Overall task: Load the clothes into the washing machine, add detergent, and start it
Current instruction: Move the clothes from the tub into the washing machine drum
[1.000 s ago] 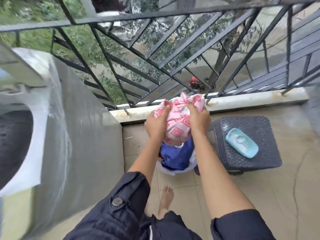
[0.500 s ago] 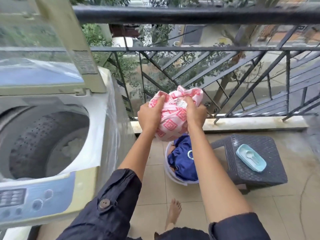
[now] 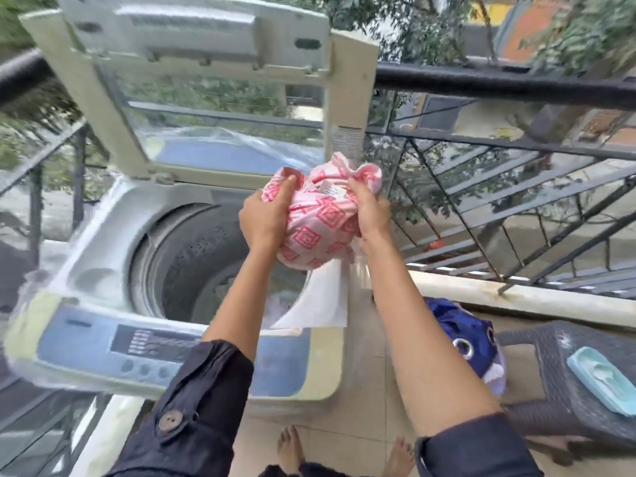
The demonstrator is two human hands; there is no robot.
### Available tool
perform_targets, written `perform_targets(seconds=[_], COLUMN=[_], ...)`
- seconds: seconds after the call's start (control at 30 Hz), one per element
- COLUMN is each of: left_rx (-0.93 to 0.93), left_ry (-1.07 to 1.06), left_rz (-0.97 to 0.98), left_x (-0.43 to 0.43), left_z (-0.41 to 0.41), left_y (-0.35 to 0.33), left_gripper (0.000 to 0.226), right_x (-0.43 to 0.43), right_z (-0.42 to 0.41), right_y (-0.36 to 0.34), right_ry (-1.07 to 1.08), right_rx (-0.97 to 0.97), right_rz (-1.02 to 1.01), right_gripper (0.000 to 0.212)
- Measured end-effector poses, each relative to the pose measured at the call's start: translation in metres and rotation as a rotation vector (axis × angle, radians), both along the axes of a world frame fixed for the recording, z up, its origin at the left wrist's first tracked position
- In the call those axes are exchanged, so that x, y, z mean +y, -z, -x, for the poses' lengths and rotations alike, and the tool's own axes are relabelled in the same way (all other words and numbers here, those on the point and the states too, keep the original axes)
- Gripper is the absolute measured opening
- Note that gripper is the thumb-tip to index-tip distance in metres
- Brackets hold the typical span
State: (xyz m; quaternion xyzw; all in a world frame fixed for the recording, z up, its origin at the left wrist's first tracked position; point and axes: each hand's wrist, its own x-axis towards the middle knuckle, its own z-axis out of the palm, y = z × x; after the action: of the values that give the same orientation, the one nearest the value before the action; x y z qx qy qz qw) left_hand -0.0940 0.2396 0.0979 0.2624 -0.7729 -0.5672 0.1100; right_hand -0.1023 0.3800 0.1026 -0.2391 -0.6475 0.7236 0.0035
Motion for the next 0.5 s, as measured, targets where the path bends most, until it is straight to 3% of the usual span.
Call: perform_targets(seconds=[0.17, 0.4, 0.5], left_rx=[-0.054, -0.145, -0.138], left_ry=[-0.074, -0.142, -0.169], left_rz=[0.05, 0.149, 0.147], left_x=[-0.067, -0.118, -0.124], left_z=[-0.01, -0.018, -0.021], left_y=[0.019, 0.06, 0.07], left_gripper=[0.048, 0.053, 0.045], right_x=[-0.068, -0.114, -0.121], right_z=[0.008, 0.002, 0.0], right_y=[0.023, 0.051, 0.057], right_ry=[-0.07, -0.314, -0.413], right_rx=[-0.039, -0.127, -0.164], right_rz=[-0.03, -0.131, -0.132], right_gripper=[0.039, 0.01, 0.018])
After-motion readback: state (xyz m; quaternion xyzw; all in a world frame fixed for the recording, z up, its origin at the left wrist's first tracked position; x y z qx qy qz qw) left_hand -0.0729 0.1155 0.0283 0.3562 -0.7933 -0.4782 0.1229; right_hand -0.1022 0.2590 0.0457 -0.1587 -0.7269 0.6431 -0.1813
